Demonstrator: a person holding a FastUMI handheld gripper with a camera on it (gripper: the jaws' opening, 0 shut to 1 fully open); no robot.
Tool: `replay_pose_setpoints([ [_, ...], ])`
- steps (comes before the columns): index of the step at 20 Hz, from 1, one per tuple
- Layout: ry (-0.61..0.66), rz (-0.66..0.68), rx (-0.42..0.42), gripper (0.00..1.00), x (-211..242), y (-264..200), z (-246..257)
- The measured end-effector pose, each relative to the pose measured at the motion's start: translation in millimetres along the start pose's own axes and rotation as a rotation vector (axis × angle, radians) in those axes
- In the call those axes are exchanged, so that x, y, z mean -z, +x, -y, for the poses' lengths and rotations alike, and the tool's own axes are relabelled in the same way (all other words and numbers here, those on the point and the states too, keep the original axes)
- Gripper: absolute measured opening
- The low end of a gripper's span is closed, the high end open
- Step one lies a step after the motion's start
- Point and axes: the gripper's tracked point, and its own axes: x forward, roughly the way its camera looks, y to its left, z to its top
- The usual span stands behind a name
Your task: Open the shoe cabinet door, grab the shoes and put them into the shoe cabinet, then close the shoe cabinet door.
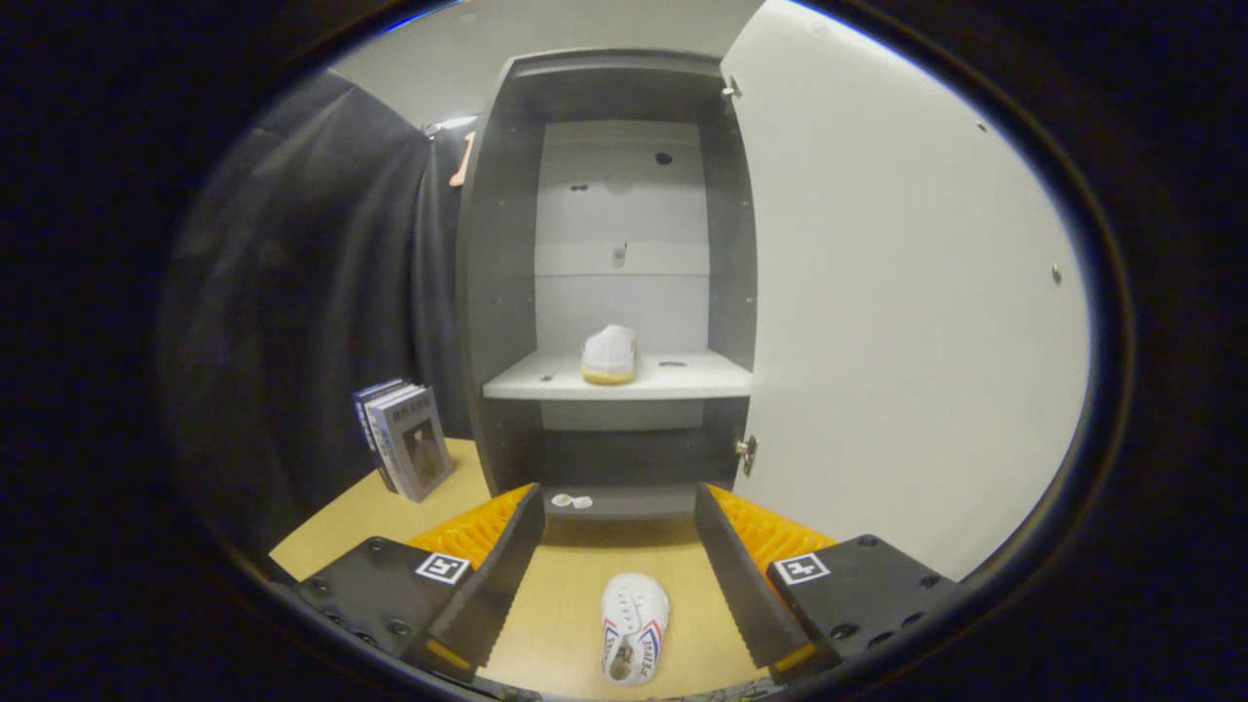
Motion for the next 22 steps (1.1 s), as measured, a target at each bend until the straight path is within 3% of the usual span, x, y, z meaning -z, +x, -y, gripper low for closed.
replay_pose_setpoints([
  [5, 0.068, -0.202, -0.019, 0.97, 129, 4, -21],
  [9, 0.171, -0.282, -0.015, 0.93, 188, 10, -26],
  [15, 0.241, -0.364, 0.013, 0.90, 242, 21, -19],
  [22, 0.230, -0.388, 0.013, 0.89, 254, 45, -24],
])
